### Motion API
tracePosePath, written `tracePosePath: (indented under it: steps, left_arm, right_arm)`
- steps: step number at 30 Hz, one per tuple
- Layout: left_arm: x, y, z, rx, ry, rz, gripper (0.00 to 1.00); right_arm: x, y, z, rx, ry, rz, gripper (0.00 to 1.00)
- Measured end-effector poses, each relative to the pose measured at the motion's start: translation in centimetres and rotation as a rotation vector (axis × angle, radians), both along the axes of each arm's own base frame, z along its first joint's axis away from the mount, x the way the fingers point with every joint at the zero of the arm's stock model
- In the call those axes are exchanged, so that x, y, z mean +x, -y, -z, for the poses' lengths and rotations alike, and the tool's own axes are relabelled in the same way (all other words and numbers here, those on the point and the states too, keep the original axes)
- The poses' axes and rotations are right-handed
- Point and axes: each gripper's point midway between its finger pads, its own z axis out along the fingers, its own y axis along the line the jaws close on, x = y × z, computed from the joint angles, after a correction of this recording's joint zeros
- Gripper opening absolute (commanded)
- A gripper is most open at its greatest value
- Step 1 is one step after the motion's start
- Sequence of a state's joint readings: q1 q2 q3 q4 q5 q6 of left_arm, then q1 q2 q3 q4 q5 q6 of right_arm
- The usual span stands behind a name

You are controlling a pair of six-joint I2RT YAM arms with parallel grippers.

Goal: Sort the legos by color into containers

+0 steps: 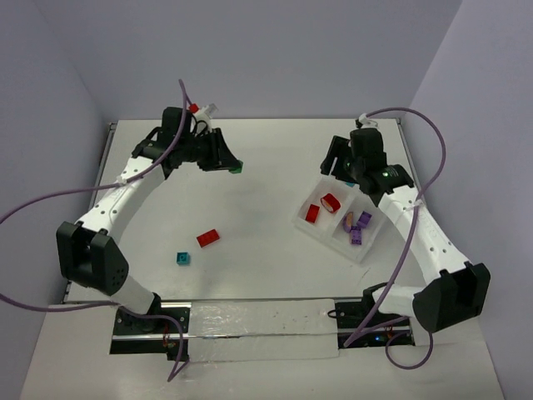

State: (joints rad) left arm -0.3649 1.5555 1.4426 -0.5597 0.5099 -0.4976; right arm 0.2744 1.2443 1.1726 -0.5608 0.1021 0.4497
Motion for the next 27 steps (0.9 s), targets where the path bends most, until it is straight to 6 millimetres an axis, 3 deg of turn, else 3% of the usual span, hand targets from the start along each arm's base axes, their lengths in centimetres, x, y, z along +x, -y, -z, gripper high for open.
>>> tracePosePath:
  steps: [5, 11, 19, 27]
  left_arm:
    - [-0.2, 3.8, 0.6, -0.009, -0.016, 0.067, 0.0]
    - [1.0, 8.7, 0.1, -0.049, -0.009, 0.134, 0.0]
    - [2.2, 17.5, -1.3, -0.21, -0.03, 0.298, 0.0]
    - [0.8, 25.7, 0.1, -0.307, -0.084, 0.418, 0.0]
  right_arm:
    - [-0.1, 0.7, -3.4, 0.041, 0.082, 0.036, 0.78]
    - [-0.1, 1.0, -4.7, 0.069, 0.106, 0.062, 0.78]
    - [-1.4, 2.5, -7.3, 0.075, 0.186, 0.12, 0.78]
    - [-3.6, 3.9, -11.1, 0.091, 0.303, 0.16, 0.78]
